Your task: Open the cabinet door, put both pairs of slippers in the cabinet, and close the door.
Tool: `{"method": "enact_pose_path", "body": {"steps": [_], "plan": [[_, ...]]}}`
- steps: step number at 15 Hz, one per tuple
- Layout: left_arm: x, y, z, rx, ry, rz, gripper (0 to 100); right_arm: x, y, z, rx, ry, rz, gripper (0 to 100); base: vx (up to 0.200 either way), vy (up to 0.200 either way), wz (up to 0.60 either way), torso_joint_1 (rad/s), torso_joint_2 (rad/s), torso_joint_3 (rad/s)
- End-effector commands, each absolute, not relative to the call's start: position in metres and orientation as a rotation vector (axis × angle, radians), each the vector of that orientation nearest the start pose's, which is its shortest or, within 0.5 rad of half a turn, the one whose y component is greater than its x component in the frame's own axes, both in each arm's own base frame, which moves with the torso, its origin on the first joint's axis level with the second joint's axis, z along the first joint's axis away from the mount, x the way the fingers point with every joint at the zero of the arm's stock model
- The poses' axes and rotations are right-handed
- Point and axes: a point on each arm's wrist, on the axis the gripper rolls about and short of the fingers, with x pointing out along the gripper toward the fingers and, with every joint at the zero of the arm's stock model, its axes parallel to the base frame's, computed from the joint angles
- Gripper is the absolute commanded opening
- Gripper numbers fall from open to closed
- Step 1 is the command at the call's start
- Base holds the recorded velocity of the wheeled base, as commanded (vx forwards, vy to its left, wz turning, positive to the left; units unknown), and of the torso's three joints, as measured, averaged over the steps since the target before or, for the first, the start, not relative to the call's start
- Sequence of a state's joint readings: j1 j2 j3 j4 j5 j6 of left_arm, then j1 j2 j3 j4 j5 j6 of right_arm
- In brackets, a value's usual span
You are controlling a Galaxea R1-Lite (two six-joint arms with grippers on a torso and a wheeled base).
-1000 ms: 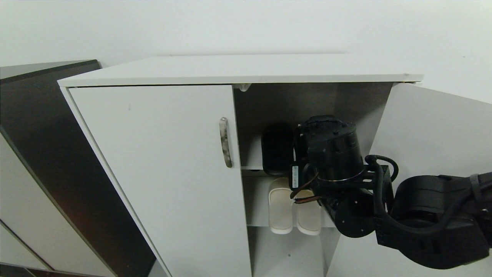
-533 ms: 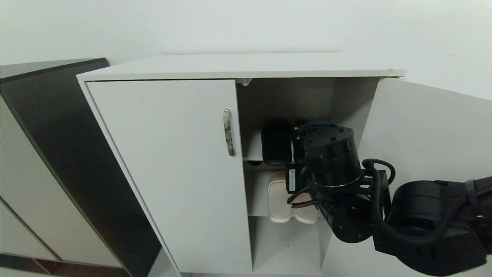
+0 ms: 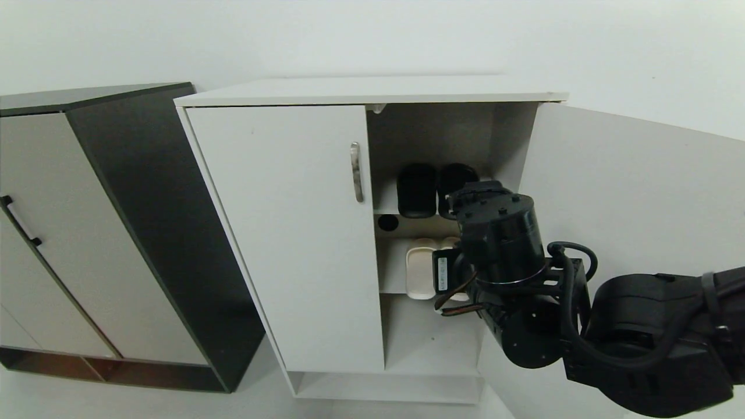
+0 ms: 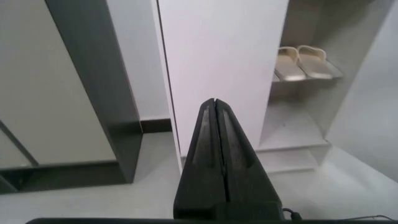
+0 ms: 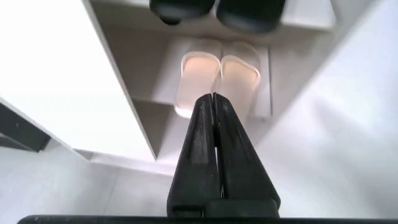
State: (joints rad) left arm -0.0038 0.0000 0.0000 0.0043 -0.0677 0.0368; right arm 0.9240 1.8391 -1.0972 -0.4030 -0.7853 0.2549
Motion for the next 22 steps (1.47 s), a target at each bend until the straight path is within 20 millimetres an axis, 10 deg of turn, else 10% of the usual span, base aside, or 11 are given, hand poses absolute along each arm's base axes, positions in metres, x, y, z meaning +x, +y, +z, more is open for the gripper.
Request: {"method": "enact_pose_path", "body": {"steps": [1, 8, 22], "plan": [[-0.023, -0.001, 0.075, 0.037, 0.005, -0.071, 0, 0.223, 0.270, 0.193, -0.004, 0.242, 0.109, 0, -0.200, 0.000, 0.00, 0.007, 0.01, -0.002], [-0.023, -0.001, 0.075, 0.037, 0.005, -0.071, 0, 0.225, 0.269, 0.194, 0.015, 0.223, 0.108, 0, -0.200, 0.000, 0.00, 0.003, 0.00, 0.006], [-0.023, -0.001, 0.075, 0.037, 0.003, -0.071, 0, 0.225, 0.264, 0.183, -0.038, 0.223, 0.105, 0, 0.000, 0.000, 0.00, 0.000, 0.00, 0.000]]}}
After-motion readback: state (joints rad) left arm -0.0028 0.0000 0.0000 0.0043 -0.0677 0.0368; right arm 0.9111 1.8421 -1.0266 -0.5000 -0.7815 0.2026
